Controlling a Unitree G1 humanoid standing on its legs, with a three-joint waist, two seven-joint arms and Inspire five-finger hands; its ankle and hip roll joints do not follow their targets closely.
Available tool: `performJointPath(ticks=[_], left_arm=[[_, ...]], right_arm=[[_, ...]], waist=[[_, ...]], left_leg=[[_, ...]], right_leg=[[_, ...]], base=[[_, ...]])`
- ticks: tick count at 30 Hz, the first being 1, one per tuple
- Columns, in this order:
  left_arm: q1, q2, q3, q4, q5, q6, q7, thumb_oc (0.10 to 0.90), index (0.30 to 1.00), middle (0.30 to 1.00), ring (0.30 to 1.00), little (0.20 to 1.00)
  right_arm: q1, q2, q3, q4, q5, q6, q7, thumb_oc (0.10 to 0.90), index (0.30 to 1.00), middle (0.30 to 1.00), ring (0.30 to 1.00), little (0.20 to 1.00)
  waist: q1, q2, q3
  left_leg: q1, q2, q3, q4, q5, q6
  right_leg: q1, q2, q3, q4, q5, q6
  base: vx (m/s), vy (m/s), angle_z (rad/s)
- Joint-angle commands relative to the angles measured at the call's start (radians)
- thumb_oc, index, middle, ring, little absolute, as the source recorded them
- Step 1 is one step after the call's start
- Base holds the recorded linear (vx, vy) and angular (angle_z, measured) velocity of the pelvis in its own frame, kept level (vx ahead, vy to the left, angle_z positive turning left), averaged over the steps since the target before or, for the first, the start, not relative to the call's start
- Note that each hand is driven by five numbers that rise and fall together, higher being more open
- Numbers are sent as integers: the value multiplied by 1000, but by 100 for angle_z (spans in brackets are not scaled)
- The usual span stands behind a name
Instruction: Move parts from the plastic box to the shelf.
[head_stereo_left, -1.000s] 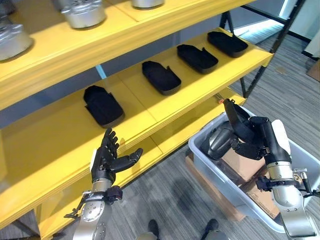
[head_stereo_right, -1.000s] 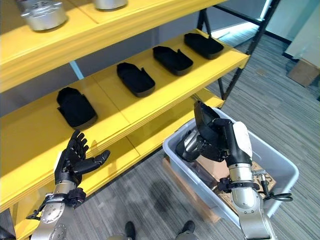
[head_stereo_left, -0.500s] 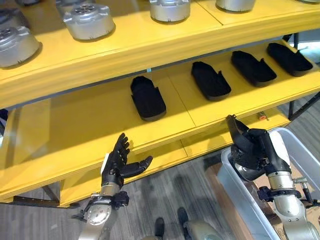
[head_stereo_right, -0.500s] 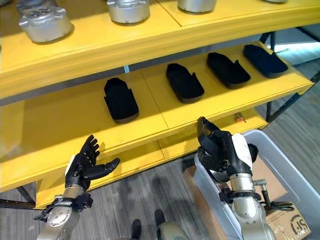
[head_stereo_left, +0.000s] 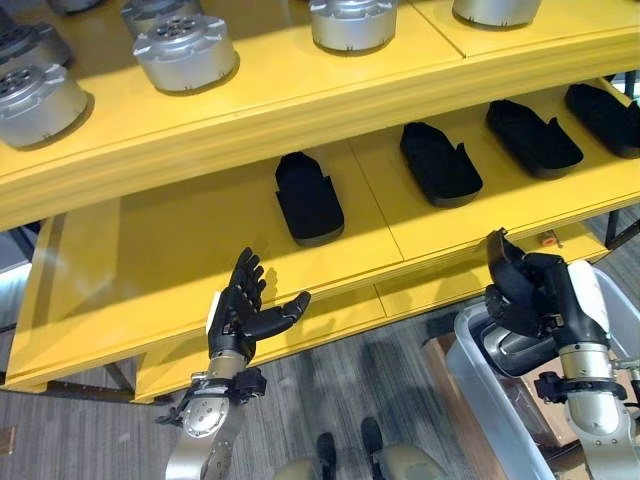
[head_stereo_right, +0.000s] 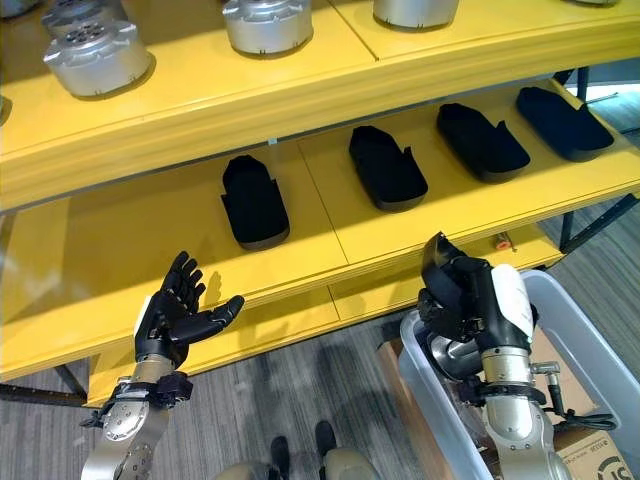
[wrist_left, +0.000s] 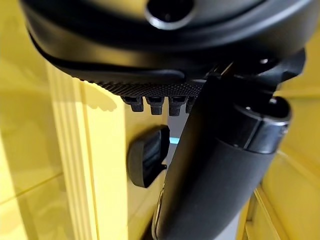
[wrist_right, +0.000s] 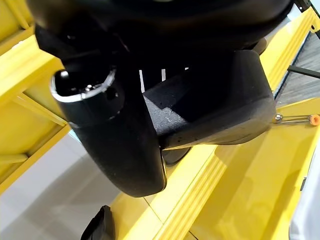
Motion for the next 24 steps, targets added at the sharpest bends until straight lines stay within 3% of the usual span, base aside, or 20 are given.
performJointPath(ticks=[1, 3, 4, 5, 7, 8, 9, 11, 17, 24], left_arm=[[-12, 44, 53, -118, -21, -98, 14, 900, 1000, 1000, 1000, 1000], [-10, 43, 55, -115, -17, -95, 23, 900, 1000, 1000, 1000, 1000], [-11, 40, 53, -114, -17, -95, 22, 900, 1000, 1000, 1000, 1000], [-11, 39, 52, -113, -17, -95, 22, 900, 1000, 1000, 1000, 1000], [-14, 37, 40, -108, -25, -92, 10, 900, 1000, 1000, 1000, 1000], [-23, 45, 34, -109, -22, -96, 8, 900, 1000, 1000, 1000, 1000], [-21, 44, 37, -109, -29, -97, 4, 900, 1000, 1000, 1000, 1000], [-12, 53, 50, -114, -21, -102, -3, 900, 1000, 1000, 1000, 1000], [-26, 84, 64, -121, -35, -111, 1, 900, 1000, 1000, 1000, 1000], [-39, 90, 69, -125, -27, -100, 15, 900, 1000, 1000, 1000, 1000]], right_arm=[[-92, -55, -93, -126, 10, -124, -129, 400, 300, 300, 300, 300], [-86, -66, -97, -123, 8, -126, -146, 400, 300, 300, 300, 300], [-79, -69, -101, -118, 6, -125, -151, 400, 300, 300, 300, 300], [-78, -70, -101, -118, 6, -125, -151, 400, 300, 300, 300, 300], [-53, -65, -123, -128, -2, -128, -147, 400, 300, 300, 300, 300], [-50, -61, -135, -132, -8, -124, -158, 400, 300, 300, 300, 300], [-52, -57, -137, -134, -14, -118, -158, 400, 300, 300, 300, 300], [-55, -47, -141, -136, -27, -113, -159, 400, 300, 300, 300, 300], [-98, -26, -144, -140, -49, -85, -165, 400, 300, 300, 300, 300], [-97, -24, -158, -147, -62, -72, -161, 400, 300, 300, 300, 300]], waist=[[-1, -20, -113], [1, 1, -121], [-1, 10, -124], [-1, 11, -124], [-18, 32, -135], [-21, 43, -133], [-19, 52, -132], [-16, 53, -132], [5, 25, -140], [9, -6, -156]], left_leg=[[65, 207, -47, -232, 216, -48], [100, 267, -72, -360, 313, -91], [113, 280, -67, -390, 331, -106], [117, 282, -66, -396, 334, -108], [153, 300, 27, -443, 278, -131], [142, 314, 52, -445, 318, -152], [147, 302, 30, -445, 277, -141], [148, 288, 71, -421, 239, -139], [95, 206, 124, -230, 96, -118], [58, 200, 138, -141, 38, -110]], right_leg=[[-19, -19, 74, 119, -138, 125], [-33, -11, 84, 169, -177, 127], [-36, -12, 81, 187, -191, 129], [-37, -11, 81, 190, -194, 129], [-39, -29, 57, 224, -220, 138], [-37, -42, 53, 223, -224, 147], [-49, -53, 49, 231, -218, 153], [-44, -86, 42, 224, -207, 177], [49, -223, 24, 93, -133, 248], [70, -263, 4, 63, -115, 267]], base=[[146, 216, 20], [131, 239, 9], [85, 175, -2], [78, 182, -3], [94, 253, -1], [82, 343, 25], [55, 327, 42], [67, 282, 14], [114, 285, 6], [57, 120, 8]])
